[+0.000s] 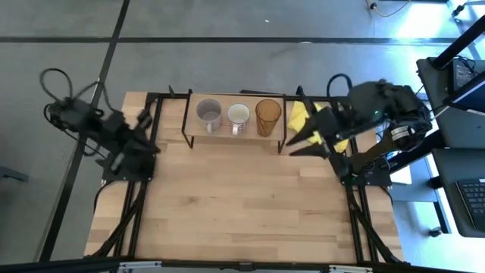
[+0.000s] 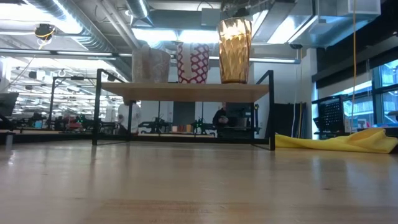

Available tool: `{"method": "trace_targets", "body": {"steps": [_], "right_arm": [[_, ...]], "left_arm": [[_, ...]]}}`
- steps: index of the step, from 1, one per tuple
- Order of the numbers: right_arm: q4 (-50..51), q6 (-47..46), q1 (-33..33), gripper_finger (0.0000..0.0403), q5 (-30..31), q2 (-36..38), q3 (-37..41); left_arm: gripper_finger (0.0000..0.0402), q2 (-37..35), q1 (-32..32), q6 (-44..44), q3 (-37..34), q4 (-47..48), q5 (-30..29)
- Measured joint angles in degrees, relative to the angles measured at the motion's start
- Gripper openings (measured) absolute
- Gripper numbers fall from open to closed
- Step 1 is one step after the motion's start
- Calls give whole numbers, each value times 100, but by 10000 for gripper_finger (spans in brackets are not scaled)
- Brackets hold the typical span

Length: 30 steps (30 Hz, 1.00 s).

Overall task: Stack small to large cups/mugs on shelf
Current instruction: Return to Home Position

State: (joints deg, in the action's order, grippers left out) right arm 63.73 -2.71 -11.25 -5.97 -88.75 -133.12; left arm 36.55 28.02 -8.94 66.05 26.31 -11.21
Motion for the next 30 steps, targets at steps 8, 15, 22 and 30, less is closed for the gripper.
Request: {"method": "trace_targets", "body": {"steps": [8, 15, 22, 30], "right_arm": [[343, 222, 432, 117, 156, 1100, 719], [-1822, 179, 523, 117, -138, 2888, 3515], [-5147, -324, 639, 117, -209, 4813, 7410], [-8105, -880, 695, 117, -425, 6415, 10547]], "left_arm": [[0, -2310, -75, 811, -523, 266, 210], [0, -3589, -75, 1143, -2063, -609, 782], [5, -3610, -149, 996, -3285, -1336, 185], [1, -3623, -146, 639, -4130, -2064, 404]]}}
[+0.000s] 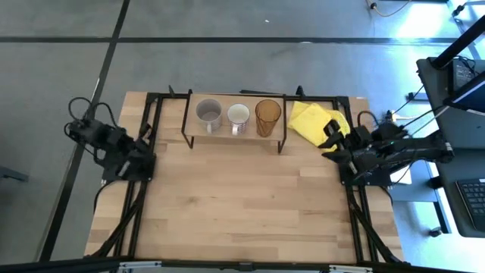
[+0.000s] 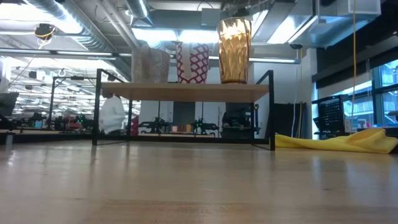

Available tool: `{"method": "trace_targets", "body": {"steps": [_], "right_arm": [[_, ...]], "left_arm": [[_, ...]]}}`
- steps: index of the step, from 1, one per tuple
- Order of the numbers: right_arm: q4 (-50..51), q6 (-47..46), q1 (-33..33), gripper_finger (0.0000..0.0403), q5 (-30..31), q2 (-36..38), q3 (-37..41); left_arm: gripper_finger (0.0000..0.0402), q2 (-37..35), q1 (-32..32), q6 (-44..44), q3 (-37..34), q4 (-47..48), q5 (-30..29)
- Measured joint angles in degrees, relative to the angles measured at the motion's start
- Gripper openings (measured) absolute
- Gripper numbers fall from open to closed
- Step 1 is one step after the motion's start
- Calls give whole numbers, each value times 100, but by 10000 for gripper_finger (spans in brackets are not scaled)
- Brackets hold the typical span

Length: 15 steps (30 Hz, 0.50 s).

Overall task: Stack small to large cups/mugs on shelf
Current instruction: Return to Home Position

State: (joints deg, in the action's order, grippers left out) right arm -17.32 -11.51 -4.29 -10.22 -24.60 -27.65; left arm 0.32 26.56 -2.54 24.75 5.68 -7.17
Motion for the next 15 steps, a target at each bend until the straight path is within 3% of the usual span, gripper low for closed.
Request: {"method": "trace_targets", "body": {"steps": [5, 8, 11, 13, 15], "right_arm": [[-1032, -159, 0, 117, -6, 482, 1217], [-1753, -201, 0, 117, -4, 679, 1906], [-2710, -306, 0, 117, -1, 836, 2600], [-2589, -345, 21, 117, 0, 900, 2700], [-2500, -418, 77, 117, 32, 927, 2681]], "left_arm": [[9, 6, -3, -17, -755, -285, -705], [12, -7, -13, -300, -1269, -945, -1087], [15, 2, -99, -311, -1924, -1965, -968], [16, -7, -225, -349, -2322, -2662, -877], [16, 10, -411, -573, -2426, -2500, -826]]}}
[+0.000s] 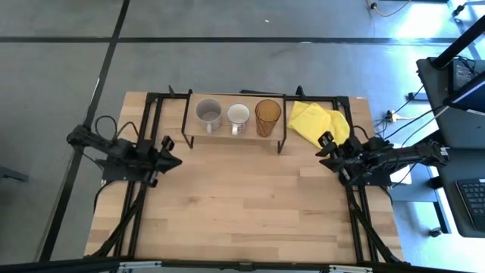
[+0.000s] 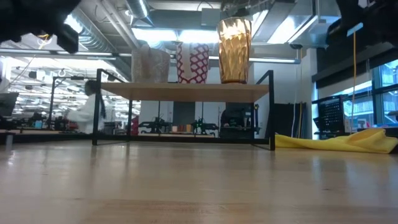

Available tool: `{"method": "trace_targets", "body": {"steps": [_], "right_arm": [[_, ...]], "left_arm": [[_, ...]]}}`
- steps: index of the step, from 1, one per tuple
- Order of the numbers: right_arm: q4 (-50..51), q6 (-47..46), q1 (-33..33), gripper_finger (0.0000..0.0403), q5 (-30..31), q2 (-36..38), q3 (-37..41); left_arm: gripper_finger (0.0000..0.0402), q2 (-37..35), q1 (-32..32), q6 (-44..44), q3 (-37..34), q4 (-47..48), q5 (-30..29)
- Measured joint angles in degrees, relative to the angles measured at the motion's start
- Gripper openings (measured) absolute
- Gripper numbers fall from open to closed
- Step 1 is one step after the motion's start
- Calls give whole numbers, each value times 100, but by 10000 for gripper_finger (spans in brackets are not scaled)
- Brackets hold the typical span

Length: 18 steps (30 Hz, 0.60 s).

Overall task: Stack small to large cups/mugs on shelf
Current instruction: Return to Home Position

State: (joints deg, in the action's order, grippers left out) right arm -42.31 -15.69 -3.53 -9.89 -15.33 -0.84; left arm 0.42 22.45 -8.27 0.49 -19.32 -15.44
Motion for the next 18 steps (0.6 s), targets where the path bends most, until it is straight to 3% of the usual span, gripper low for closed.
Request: {"method": "trace_targets", "body": {"steps": [6, 10, 15, 18], "right_arm": [[162, 396, 435, 117, 82, 133, 46], [747, 988, 793, 117, 216, 145, 46], [1962, -27, 943, 117, -118, 137, 46], [2588, -453, 942, 117, -176, 133, 46]], "left_arm": [[16, -11, -924, -509, -4, 634, 383], [16, -10, -1794, -1071, -4, 1595, 736], [16, 110, -2612, -1399, -2, 1732, 2340], [16, 212, -2789, -950, -2, 1710, 2480]]}}
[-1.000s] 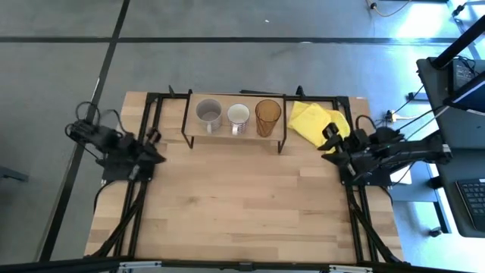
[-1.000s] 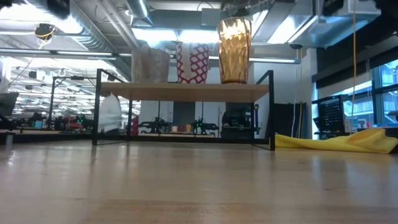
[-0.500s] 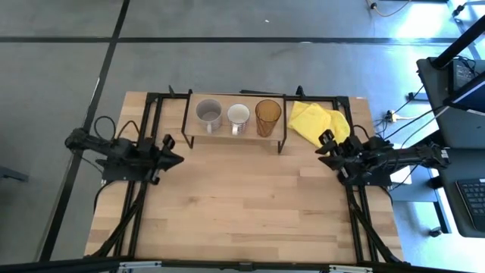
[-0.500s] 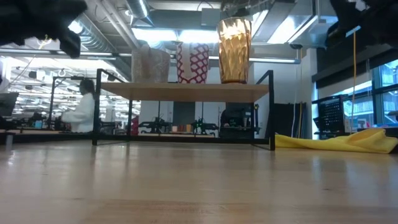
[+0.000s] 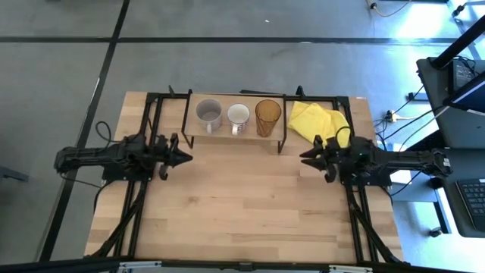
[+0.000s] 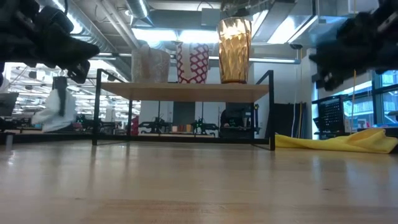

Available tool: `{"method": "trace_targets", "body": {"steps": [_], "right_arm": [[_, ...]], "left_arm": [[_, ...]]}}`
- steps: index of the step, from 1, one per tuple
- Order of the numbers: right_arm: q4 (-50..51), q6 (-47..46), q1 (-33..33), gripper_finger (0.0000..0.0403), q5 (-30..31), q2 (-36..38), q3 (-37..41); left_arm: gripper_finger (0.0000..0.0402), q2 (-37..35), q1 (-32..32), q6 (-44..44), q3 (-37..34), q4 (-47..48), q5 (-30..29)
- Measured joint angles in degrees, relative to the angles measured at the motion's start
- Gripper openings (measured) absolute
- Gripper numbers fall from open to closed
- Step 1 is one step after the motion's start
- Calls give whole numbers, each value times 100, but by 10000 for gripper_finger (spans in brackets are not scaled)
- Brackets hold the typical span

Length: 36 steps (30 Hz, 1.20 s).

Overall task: Stack small to large cups/mugs on shelf
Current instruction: Return to Home Position

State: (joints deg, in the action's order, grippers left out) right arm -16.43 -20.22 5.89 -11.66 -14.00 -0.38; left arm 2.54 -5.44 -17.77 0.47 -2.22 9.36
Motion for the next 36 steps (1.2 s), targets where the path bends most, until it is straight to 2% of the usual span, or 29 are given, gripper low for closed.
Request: {"method": "trace_targets", "body": {"steps": [5, 36], "right_arm": [[637, -44, 0, 117, 2, 0, 0], [777, -34, 0, 117, 2, 0, 0]], "left_arm": [[16, 119, -32, 753, 0, 28, -361], [16, 120, -29, 786, 0, 17, -484]]}}
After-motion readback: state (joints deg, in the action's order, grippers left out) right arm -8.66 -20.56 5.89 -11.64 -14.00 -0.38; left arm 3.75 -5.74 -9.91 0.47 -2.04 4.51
